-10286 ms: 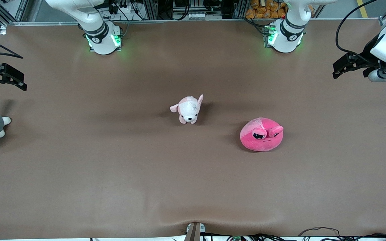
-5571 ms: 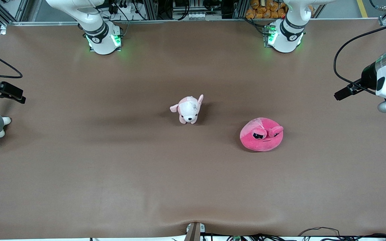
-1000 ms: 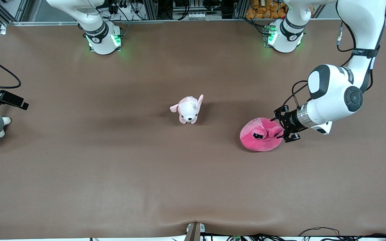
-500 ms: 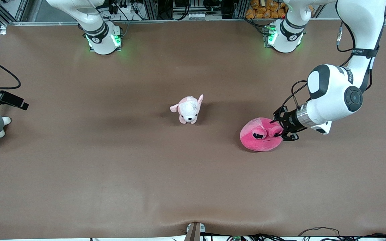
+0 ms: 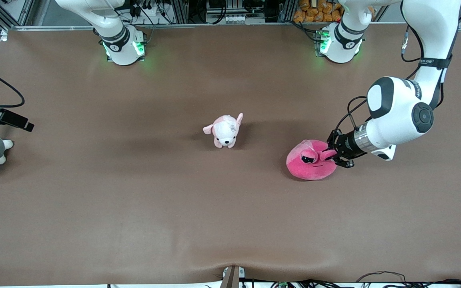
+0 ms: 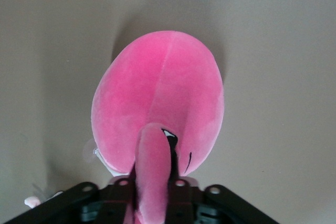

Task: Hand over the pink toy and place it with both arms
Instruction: 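Close the left gripper on the pink plush's tail and lift it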

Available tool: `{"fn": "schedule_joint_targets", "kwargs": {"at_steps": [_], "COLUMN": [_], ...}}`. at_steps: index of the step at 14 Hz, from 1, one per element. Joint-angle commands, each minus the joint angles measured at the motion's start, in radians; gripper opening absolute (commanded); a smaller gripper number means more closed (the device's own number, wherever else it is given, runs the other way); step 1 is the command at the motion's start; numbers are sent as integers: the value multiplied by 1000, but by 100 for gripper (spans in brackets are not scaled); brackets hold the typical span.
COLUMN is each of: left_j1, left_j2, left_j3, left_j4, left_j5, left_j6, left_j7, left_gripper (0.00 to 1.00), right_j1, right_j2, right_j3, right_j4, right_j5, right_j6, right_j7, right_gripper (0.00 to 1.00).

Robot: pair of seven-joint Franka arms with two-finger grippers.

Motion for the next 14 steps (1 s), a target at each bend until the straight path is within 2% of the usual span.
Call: {"fn": "schedule_joint_targets", "kwargs": {"at_steps": [1,6,12,14], "left_j1": [0,3,20,17], "left_j2": [-11,-19,-28,-27], "left_j3": [-4,-4,1,-4], "left_j4": [-1,65,284,347], "left_j5": [-21,-21,-21,-74], "left_j6": [10,-16,-327,-398], "left_j7": [-12,-61,-59,-68], "left_gripper": [6,0,0,0], "right_j1": [-13,-15,-13,-9], "right_j2": [6,6,6,6], "right_j3": [5,5,5,5], "right_j4": [13,13,13,13], "right_j5": [13,15,20,21], "right_j6": [-13,-21,-30,-44], "right_j7": [30,60,77,142], "right_gripper": [100,100,100,100]}}
